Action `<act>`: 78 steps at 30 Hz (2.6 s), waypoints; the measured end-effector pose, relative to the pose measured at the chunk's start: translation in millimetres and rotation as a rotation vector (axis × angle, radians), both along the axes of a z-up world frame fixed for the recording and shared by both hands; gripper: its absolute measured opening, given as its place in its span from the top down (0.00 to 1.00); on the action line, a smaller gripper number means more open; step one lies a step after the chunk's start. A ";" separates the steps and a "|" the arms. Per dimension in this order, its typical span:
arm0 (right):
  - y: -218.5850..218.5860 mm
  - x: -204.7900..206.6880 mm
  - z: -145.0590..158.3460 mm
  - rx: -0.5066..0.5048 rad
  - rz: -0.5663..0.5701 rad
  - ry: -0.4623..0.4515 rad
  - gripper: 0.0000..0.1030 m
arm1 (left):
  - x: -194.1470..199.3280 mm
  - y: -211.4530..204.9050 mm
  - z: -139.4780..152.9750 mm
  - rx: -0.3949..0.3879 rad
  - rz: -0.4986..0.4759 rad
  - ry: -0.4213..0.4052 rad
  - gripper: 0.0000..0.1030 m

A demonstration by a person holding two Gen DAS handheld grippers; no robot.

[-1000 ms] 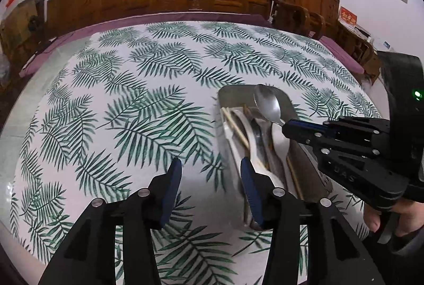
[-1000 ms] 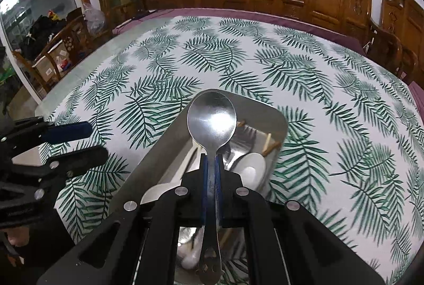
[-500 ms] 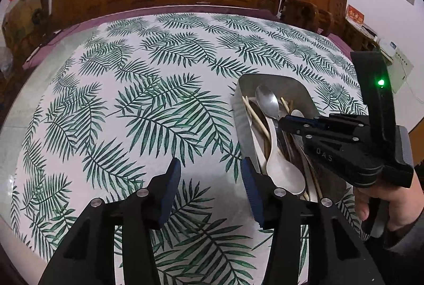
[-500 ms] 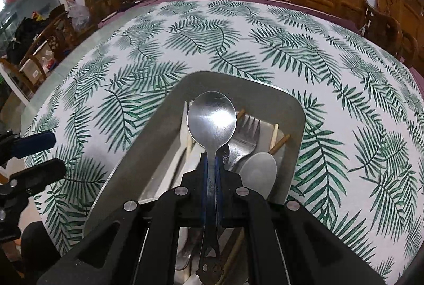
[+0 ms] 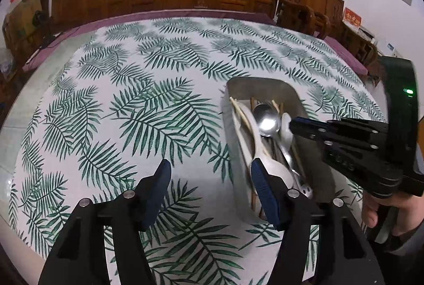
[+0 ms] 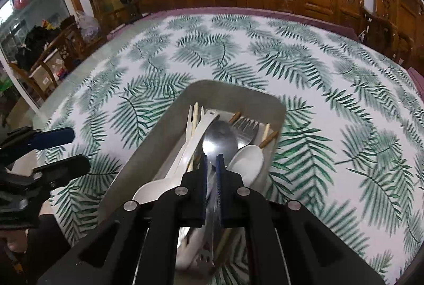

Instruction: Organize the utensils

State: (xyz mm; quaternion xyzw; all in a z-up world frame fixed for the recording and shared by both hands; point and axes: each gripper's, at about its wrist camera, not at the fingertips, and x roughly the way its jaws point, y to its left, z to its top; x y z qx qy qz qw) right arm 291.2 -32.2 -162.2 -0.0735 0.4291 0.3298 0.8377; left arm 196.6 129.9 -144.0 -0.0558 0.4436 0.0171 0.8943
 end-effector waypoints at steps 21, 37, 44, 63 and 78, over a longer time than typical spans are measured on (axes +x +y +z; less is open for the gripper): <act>-142.4 -106.9 62.3 0.096 -0.208 -0.155 0.02 | -64.9 -67.8 41.6 -0.003 -0.026 -0.101 0.08; -183.0 -163.0 106.1 0.119 -0.274 -0.255 0.02 | -121.2 -114.0 89.8 0.053 -0.056 -0.215 0.08; -194.3 -183.5 144.8 0.167 -0.291 -0.340 0.02 | -144.3 -127.7 132.0 0.063 -0.069 -0.323 0.08; -210.9 -231.0 204.1 0.253 -0.272 -0.488 0.02 | -180.7 -142.2 179.4 0.048 -0.091 -0.489 0.08; -207.7 -234.1 205.2 0.253 -0.270 -0.487 0.02 | -184.1 -141.2 177.4 0.051 -0.089 -0.493 0.08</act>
